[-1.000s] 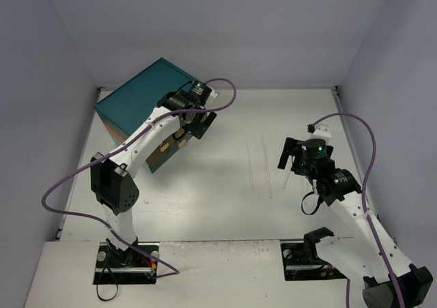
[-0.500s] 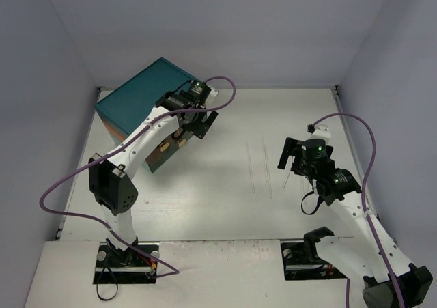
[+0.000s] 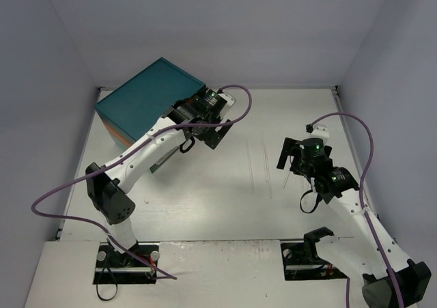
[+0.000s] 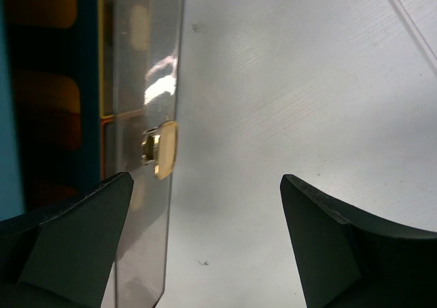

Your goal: Sort the eating utensils into containers

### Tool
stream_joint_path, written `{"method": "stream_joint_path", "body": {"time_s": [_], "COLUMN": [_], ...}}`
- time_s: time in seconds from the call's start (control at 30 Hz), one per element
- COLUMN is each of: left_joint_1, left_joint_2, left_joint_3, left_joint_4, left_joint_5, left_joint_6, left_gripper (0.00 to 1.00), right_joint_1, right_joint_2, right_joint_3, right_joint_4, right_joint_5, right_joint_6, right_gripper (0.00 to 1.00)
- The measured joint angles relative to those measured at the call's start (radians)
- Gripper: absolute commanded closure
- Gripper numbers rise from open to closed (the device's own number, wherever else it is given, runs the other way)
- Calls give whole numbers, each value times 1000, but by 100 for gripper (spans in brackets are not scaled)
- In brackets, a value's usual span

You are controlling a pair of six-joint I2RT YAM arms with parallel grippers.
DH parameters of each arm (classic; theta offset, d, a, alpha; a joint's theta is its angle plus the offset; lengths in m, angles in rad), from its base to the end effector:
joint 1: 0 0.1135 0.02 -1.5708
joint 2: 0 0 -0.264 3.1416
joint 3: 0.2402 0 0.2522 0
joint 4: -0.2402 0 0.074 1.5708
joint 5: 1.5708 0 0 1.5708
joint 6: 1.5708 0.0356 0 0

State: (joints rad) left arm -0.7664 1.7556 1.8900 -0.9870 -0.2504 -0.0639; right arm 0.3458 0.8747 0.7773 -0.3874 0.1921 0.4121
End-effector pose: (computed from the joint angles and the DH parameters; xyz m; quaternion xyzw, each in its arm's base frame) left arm 0.2760 -0.2535 0.3836 0.2784 0.8873 -0.0337 0.3662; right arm 0.1874 0.0603 0.3012 0.0778 0.8501 0.1140 0.5082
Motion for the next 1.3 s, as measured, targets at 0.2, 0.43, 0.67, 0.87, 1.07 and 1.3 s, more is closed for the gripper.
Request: {"method": "stream_joint_path", "body": {"time_s": [0.2,0.43,0.67,0.87,1.07,1.3], "left_joint_1": [3,18,59,67,62,40], "left_joint_2": [-27,-35,8,50,53,50], "left_joint_3": [81,82,44,43,43,47], "left_joint_4": [4,4,2,3,3,-1], "left_joint_5": [-20,-25,12,81,147,198], "left_joint_6": [1,4,0,-17,-54,-92], "left_gripper": [12,12,12,12,12,12], "right_joint_1": [0,0,0,0,0,0], "right_joint_2": [19,21,15,11,9,9], "right_joint_3": [0,0,0,0,0,0], "right_joint_4": [0,0,0,0,0,0], "right_joint_5": [0,0,0,0,0,0], "right_joint_6": [3,3,5,6,6,6], "right_gripper": [0,0,0,0,0,0]}}
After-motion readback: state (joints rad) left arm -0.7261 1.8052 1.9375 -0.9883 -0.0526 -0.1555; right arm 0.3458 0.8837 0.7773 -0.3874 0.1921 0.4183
